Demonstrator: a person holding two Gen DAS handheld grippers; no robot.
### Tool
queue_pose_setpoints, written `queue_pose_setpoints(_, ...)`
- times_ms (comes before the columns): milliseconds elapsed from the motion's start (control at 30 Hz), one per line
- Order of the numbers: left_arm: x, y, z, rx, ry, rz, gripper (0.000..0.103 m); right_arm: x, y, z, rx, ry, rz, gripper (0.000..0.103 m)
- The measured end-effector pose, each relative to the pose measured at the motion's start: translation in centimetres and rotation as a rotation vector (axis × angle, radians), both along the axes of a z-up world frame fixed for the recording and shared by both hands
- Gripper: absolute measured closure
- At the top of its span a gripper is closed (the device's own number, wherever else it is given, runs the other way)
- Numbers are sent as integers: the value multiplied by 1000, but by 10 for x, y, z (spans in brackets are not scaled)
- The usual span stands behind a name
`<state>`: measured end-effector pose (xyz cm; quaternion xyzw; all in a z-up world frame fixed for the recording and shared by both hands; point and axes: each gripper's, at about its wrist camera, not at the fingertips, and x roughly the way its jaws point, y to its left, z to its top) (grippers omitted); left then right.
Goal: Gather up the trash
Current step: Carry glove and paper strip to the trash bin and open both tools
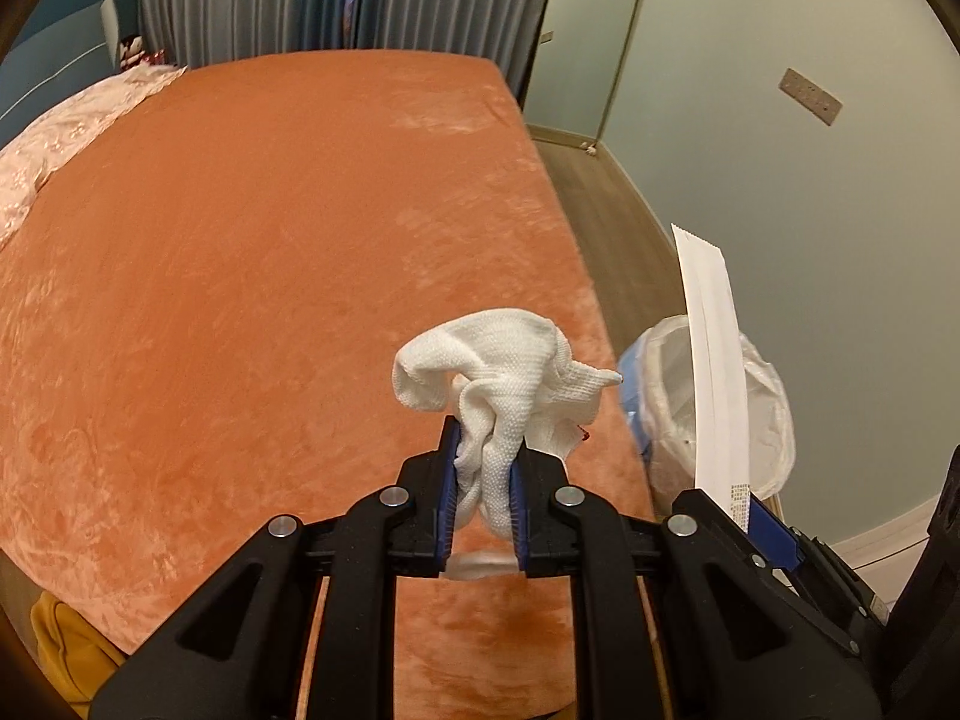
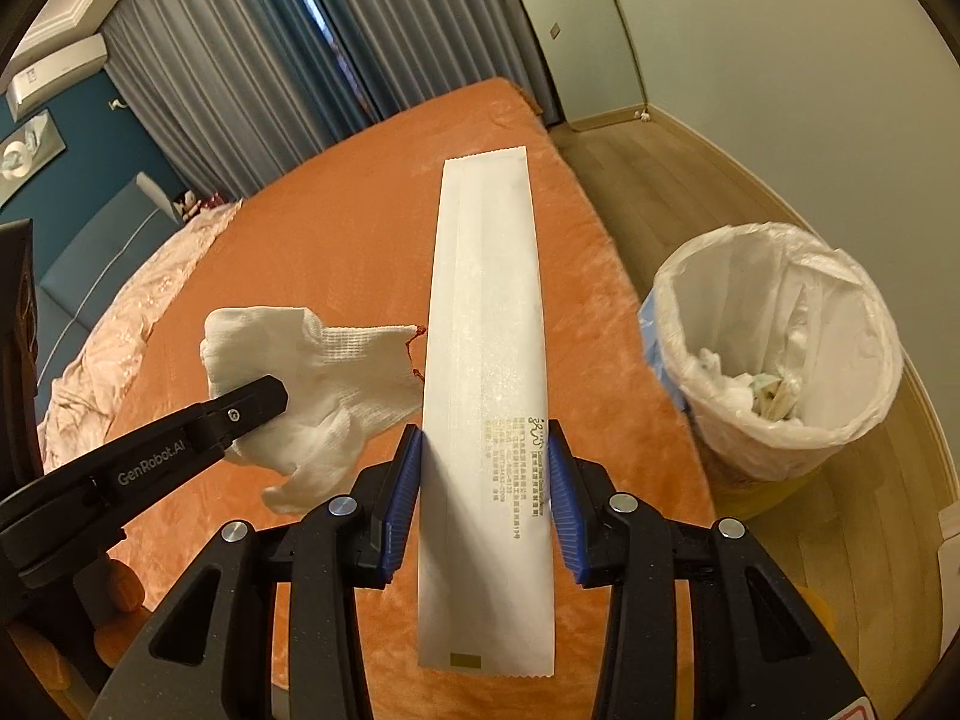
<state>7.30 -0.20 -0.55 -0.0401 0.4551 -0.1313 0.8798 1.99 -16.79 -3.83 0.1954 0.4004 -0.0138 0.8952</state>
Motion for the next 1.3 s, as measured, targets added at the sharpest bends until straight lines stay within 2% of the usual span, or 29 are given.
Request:
queue_pose_setpoints(233,-13,-34,21,-12,-35,-57,89,-16,-27,14,18,-30,-39,64)
queue_pose_setpoints(500,-17,-65,26,-19,-48,-112,89,-28,-58,21,42,-54,-104,64)
queue_pose_setpoints(700,-8,-95,26,-27,-48,-157,89,-33,-86,14,56,-48,-159,64)
queue_pose_setpoints(1067,14,-180,11,-64,-12,-283,89,-41,-150,-10,83,-15,-265,64)
queue_pose_setpoints(1233,28,-210,4,-87,3,-295,86,-38,-168,-17,93,-3,-289,64)
queue_pose_setpoints(1300,31,-219,3,-77,0,-295,75,-35,-174,-20,92,2,-292,64)
